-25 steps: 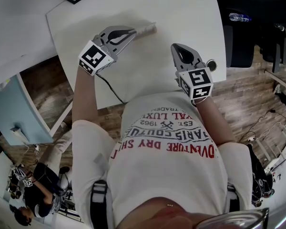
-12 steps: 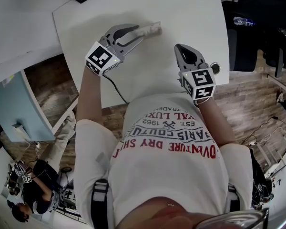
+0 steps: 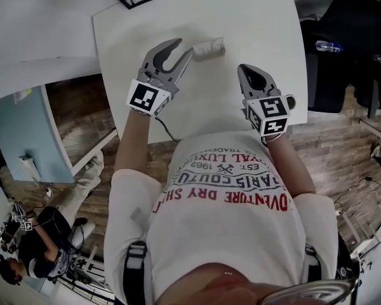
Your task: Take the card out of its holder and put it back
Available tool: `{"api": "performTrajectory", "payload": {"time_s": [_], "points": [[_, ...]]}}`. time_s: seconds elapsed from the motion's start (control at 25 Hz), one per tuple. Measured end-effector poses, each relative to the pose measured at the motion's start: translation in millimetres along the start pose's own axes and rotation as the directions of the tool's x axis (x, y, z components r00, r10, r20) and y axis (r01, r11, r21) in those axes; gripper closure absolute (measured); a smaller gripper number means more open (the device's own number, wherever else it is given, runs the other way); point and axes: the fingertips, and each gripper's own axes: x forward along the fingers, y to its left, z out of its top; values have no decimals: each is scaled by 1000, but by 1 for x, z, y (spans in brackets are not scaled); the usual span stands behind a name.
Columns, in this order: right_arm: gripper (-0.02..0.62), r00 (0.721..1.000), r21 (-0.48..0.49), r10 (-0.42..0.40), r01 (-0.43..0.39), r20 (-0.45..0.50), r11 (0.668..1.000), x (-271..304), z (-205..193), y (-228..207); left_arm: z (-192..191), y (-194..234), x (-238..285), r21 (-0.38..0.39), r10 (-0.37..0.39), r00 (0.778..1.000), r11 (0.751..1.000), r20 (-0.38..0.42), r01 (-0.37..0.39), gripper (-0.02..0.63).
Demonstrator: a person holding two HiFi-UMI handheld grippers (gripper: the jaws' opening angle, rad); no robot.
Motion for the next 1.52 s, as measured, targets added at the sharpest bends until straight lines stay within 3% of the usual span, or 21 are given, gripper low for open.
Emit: {"api": "performTrajectory", "payload": {"time_s": [0.12, 0.28, 0.36, 0.48, 0.72, 0.84, 1.08, 1.52], "points": [[574, 999, -12, 15, -14, 29, 1000, -3, 8, 7, 8, 2, -18, -30, 156, 987, 987, 38, -155, 545], [574, 996, -36, 53, -51, 76, 998, -7, 22, 20, 12, -6, -40, -70, 290, 956, 956, 43, -286, 565], [574, 993, -44, 65, -61, 98, 997, -10, 27, 23, 9, -13, -48, -73, 346, 938, 936, -3, -345, 572], [574, 986, -48, 82, -76, 142, 996, -13, 36, 27, 4, -27, -55, -103, 387, 919, 913, -76, -394, 578], [574, 962, -76, 119, -104, 246, 992, -24, 55, 44, 15, -39, -76, -184, 464, 873, 855, -148, -486, 580], [574, 958, -96, 125, -104, 257, 990, -26, 57, 49, 20, -39, -81, -203, 488, 861, 837, -141, -508, 580], [574, 955, -144, 103, -65, 277, 987, -30, 60, 55, 22, -45, -87, -198, 501, 854, 831, -142, -521, 580], [574, 955, -169, 80, -32, 286, 985, -41, 62, 51, 29, -59, -77, -188, 478, 867, 847, -144, -498, 580]]}}
